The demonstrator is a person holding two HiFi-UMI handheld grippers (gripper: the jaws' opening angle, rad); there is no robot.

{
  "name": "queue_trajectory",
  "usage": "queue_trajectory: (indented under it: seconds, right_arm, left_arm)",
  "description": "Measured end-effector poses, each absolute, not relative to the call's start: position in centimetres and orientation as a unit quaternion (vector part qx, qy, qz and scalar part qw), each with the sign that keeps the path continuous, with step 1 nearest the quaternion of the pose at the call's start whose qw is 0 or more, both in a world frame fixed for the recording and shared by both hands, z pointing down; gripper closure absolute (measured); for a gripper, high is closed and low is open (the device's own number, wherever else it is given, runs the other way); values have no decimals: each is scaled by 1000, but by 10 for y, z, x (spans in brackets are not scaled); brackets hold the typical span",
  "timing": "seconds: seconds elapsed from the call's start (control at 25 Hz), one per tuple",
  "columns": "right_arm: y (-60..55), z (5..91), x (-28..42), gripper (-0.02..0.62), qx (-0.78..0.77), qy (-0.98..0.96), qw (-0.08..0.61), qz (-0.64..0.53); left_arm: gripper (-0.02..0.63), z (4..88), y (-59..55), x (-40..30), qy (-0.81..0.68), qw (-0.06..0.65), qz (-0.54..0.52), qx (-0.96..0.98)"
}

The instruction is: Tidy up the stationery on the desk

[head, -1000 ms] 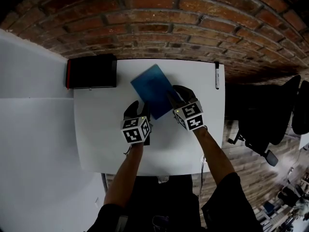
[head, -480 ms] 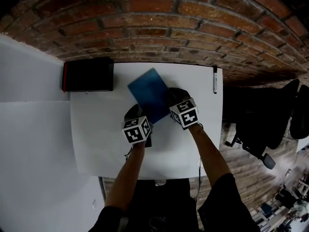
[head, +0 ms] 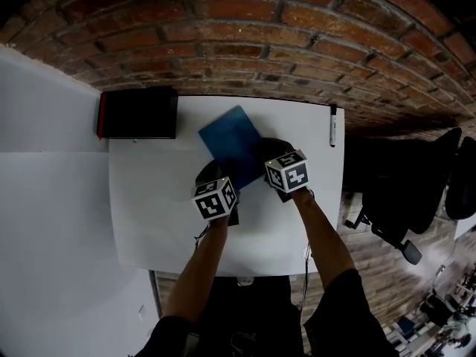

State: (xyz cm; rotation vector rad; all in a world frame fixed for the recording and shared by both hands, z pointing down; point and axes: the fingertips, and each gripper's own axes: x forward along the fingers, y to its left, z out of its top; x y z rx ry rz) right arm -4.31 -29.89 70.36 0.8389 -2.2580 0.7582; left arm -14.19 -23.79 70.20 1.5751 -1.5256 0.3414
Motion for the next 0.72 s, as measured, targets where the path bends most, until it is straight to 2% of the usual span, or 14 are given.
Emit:
queue_trajectory:
  seconds: [0.12, 0.4, 0.72]
  right_arm:
    - [-297, 704, -43, 457, 315, -849, 303, 296]
    - [-293, 705, -34, 460, 335, -835, 299, 319]
    - [-288, 696, -24, 530, 354, -829, 277, 333]
  left_arm:
    - [467, 704, -237, -146, -628, 444, 140, 624]
    - [508, 701, -238, -150, -630, 428, 149, 630]
    - [546, 695, -240, -154, -629, 422, 134, 639]
